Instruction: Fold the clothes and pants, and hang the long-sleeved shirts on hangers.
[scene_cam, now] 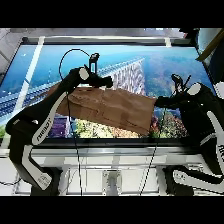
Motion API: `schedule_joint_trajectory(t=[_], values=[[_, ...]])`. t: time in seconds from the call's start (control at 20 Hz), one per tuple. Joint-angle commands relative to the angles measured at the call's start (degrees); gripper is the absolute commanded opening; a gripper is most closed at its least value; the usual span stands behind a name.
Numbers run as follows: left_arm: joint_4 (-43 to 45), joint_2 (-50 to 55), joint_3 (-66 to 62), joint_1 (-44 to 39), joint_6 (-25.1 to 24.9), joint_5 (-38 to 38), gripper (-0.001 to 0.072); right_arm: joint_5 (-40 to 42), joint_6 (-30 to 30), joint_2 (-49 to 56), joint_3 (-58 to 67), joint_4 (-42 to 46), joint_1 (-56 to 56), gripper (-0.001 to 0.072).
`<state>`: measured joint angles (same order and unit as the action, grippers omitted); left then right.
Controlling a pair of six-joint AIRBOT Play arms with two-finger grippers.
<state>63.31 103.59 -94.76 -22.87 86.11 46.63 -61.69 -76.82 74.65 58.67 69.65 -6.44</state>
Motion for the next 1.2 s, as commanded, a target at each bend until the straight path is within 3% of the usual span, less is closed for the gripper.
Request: schedule_joint_trajectory(t=[0.0, 0.1, 0.2, 0.25, 0.35, 0.4, 0.45, 0.55, 0.65, 0.7, 0.75, 0.8, 0.85, 0.9, 0.95, 1.0, 1.15], values=[[2.97, -0.72, -0.35, 1.55, -1.75, 6.62, 0.0622, -2.62, 0.0, 0.0, -0.11, 2.12, -0.02, 0.0559], [7.52, -1.86, -0.35, 3.17, -1.75, 11.32, 0.0622, -2.51, -0.02, 0.04, -1.62, 1.64, -1.29, 0.0559], [12.68, -2.95, -0.35, 4.79, -1.75, 15.02, 0.0621, -1.33, -0.02, 0.37, -6.05, -4.17, -4.61, 0.0559], [14.49, -3.34, -0.35, 5.57, -1.75, 15.67, 0.0621, -0.35, 0.72, 0.92, -8.9, -10.78, -6.73, 0.0559], [14.91, -3.63, -0.35, 6.8, -1.75, 15.52, 0.0621, 3.61, 7.76, 2.16, -13.84, -24.37, -8.92, 0.0559], [14.93, -3.61, -0.35, 7.08, -1.9, 15.54, 0.0622, 6.4, 8.87, 2.73, -15.47, -28.74, -8.57, 0.0605], [14.91, -3.61, -0.35, 7.26, -3.78, 15.54, 0.062, 8.35, 9.22, 3.37, -16.17, -30.67, -7.78, 0.0633], [14.88, -3.61, -0.33, 7.26, -12.04, 15.82, 0.0618, 10.47, 9.27, 4.92, -16.15, -31.85, -5.11, 0.0633], [14.49, -3.61, -0.33, 6.99, -15.96, 15.85, 0.0602, 11.63, 10.8, 6.32, -16.13, -33.97, -1.57, 0.0628], [14.47, -3.58, -0.33, 6.93, -17.27, 16.09, 0.056, 12.5, 10.8, 6.91, -16.11, -34.53, 0.15, 0.0626], [14.49, -3.5, -0.33, 6.78, -18.23, 16.72, 0.0448, 13.03, 10.75, 7.48, -15.89, -34.99, 1.81, 0.061], [14.47, -3.23, -0.31, 6.45, -19.32, 17.64, 0.0302, 13.4, 10.75, 7.65, -15.72, -35.6, 3.1, 0.0566], [14.4, -2.78, -0.28, 6.12, -19.71, 18.75, 0.0128, 13.44, 10.73, 7.54, -15.56, -36.44, 4.13, 0.0459], [14.19, -2.1, -0.26, 5.73, -19.76, 19.89, 0.0022, 13.27, 10.73, 7.34, -15.23, -36.96, 4.76, 0.0281], [14.23, -1.09, -0.26, 5.14, -19.76, 21.27, 0.0018, 12.92, 10.71, 6.97, -14.8, -37.16, 4.81, 0.0102], [14.19, 0.02, -0.26, 4.5, -19.76, 22.73, 0.0018, 12.17, 10.67, 6.12, -14.25, -37.59, 4.68, 0.0017], [10.05, 3.63, -0.24, 1.86, -22.75, 25.94, 0.0019, 10.4, 10.34, 2.14, -11.5, -37.53, 4.57, 0.0016]])
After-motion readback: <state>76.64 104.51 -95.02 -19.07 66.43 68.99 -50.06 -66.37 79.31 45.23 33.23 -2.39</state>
